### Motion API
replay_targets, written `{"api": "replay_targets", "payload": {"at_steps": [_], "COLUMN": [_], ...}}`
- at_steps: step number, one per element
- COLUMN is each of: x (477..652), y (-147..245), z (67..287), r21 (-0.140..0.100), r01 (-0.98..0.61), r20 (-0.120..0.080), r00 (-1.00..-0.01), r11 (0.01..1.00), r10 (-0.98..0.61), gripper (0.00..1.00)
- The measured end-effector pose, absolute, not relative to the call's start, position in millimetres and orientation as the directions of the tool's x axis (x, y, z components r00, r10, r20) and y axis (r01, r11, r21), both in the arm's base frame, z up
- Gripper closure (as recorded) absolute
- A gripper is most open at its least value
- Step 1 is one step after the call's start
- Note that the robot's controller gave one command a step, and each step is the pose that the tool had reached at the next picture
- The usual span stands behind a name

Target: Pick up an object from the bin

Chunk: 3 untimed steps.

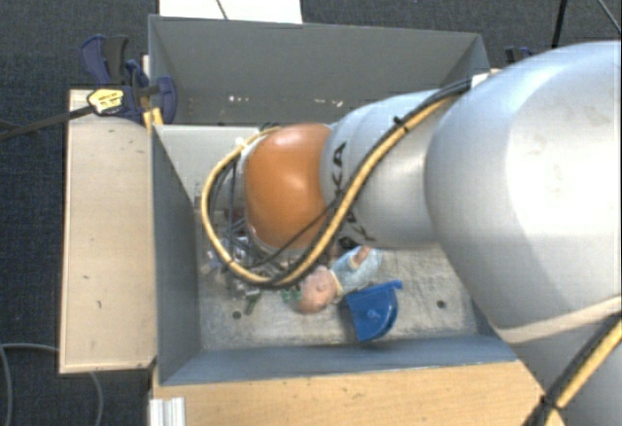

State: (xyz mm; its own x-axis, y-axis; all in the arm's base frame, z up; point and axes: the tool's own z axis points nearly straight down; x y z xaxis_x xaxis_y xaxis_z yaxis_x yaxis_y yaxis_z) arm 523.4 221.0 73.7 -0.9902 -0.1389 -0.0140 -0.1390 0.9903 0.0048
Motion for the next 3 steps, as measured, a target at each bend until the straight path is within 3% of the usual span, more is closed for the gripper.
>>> {"api": "replay_targets", "payload": {"at_steps": [1,2,3], "x": [523.4,523.9,527.2], "y": [221.0,220.7,214.2], "z": [73.7,105.2,127.7], "r21": [0.005,0.001,0.003], "r01": [-0.137,-0.100,-0.016], "r20": [-0.014,0.001,-0.004], "r00": [-0.990,-0.995,-1.000], "r11": [0.990,0.995,1.000], "r10": [-0.137,-0.100,-0.016], "gripper": [1.00,1.00,1.00]}}
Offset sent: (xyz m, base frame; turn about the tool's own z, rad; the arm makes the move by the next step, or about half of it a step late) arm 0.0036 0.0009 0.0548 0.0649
